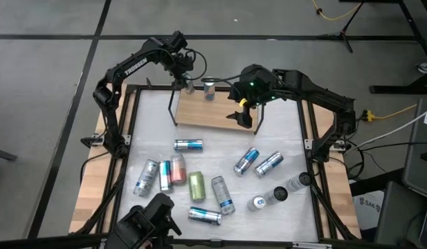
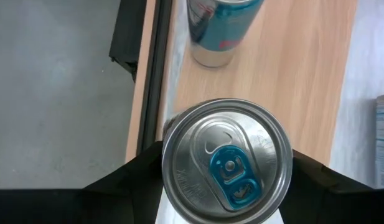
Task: Place canned beverage on shelf
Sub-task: Put the blue soda can on the shelf
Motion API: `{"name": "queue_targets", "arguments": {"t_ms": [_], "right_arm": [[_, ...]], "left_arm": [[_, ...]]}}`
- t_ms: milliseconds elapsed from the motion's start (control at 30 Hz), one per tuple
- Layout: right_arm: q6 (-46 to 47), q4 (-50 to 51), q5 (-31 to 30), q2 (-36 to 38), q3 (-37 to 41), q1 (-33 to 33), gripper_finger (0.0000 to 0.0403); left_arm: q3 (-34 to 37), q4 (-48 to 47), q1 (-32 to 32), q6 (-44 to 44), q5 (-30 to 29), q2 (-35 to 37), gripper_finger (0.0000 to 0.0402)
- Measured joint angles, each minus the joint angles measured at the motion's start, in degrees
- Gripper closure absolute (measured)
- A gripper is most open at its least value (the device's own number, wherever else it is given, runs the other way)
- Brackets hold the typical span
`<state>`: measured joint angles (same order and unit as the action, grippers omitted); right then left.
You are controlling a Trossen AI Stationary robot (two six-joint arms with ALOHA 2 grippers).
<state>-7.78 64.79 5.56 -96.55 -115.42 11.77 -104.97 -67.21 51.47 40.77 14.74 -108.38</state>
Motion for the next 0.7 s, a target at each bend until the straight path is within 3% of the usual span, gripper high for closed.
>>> {"name": "queue_targets", "arguments": {"t_ms": [200,700], "right_arm": [[0.00,0.00,0.02,0.00,0.00,0.00,0.0045],[0.01,0.04,0.02,0.00,0.00,-0.11,0.0045]], "left_arm": [[0.00,1.12,0.02,-0.03,3.38,0.00,0.0172],[0.00,4.07,-3.95,-0.08,2.24,-0.78,0.0172]]}}
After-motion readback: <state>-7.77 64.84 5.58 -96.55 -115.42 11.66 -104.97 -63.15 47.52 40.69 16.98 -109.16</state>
